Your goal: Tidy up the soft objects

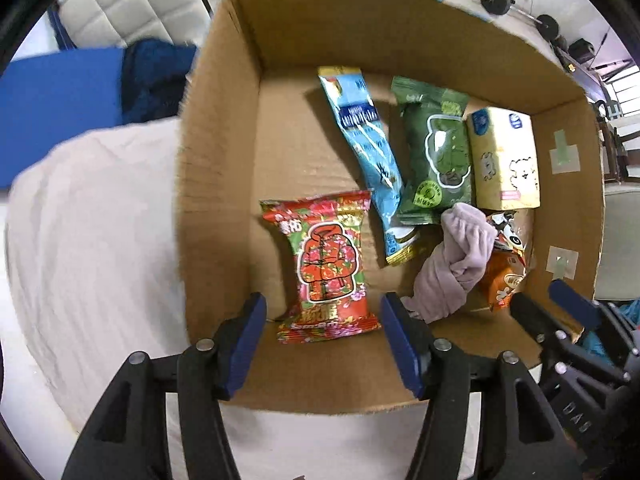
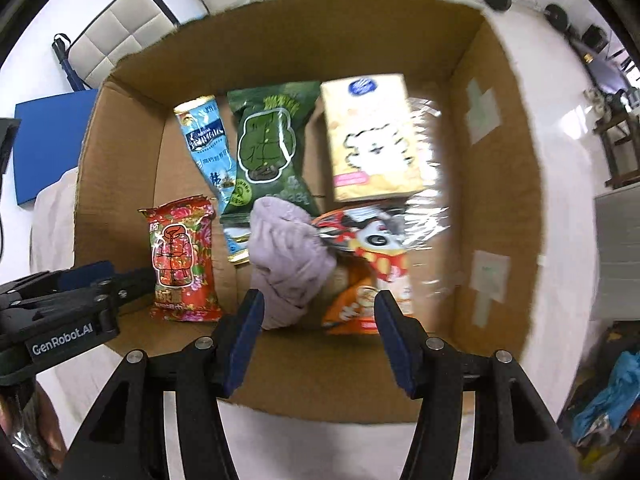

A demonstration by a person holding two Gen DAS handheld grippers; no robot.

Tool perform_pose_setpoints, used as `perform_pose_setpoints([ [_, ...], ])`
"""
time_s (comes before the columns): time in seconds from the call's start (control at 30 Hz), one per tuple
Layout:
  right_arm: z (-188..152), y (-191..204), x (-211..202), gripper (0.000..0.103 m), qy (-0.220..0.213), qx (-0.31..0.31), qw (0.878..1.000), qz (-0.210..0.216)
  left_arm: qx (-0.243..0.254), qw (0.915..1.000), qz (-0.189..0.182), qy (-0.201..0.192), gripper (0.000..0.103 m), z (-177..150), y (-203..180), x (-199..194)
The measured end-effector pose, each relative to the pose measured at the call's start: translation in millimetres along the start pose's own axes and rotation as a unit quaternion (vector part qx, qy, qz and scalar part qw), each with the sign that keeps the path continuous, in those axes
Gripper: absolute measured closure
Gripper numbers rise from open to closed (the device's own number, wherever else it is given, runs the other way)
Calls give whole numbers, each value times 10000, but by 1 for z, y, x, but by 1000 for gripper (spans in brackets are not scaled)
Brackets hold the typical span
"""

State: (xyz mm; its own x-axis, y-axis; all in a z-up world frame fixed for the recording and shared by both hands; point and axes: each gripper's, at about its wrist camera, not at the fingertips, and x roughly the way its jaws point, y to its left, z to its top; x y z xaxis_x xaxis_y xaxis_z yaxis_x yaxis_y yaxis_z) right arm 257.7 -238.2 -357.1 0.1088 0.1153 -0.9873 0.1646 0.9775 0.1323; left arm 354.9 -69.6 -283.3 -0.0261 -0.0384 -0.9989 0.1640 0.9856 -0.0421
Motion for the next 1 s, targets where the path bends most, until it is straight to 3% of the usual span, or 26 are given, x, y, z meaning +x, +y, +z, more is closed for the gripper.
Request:
perform_pose_setpoints([
  [0.1,-9,-3,-12,38,-164,14,9998,-93,99,9992,137,-350,46,-12,-6,-19],
  [0.13,-13,-4,-15,36,-206,12,9997,-163,100,9987,139,-476,41,-16,-7,-27],
  [0.17,-15,-6,-20,32,-252,14,9995,-178,111,9983,93,-567,28,-20,-7,-34],
  [0.23,-18,-11,-34,23,-349,4,9992,-184,98,9973,14,-733,18,-25,-5,-44],
  [0.3,-21,-13,-40,5,-392,-21,9989,-267,100,9964,15,-844,13,-27,-8,-50],
  [0.37,-26,-14,-49,3,-493,-30,9982,-350,99,9955,57,-937,3,-29,-8,-52],
  [0.5,-31,-15,-62,0,-696,7,9959,-574,98,9929,70,-1184,2,-37,-12,-59],
  [0.9,-52,-27,-97,0,-932,212,9940,-539,-71,9881,-13,-1539,2,-64,-16,-89],
  [1.0,-68,-31,-119,0,-1089,254,9929,-406,-15,9813,62,-1923,2,-86,-22,-117],
])
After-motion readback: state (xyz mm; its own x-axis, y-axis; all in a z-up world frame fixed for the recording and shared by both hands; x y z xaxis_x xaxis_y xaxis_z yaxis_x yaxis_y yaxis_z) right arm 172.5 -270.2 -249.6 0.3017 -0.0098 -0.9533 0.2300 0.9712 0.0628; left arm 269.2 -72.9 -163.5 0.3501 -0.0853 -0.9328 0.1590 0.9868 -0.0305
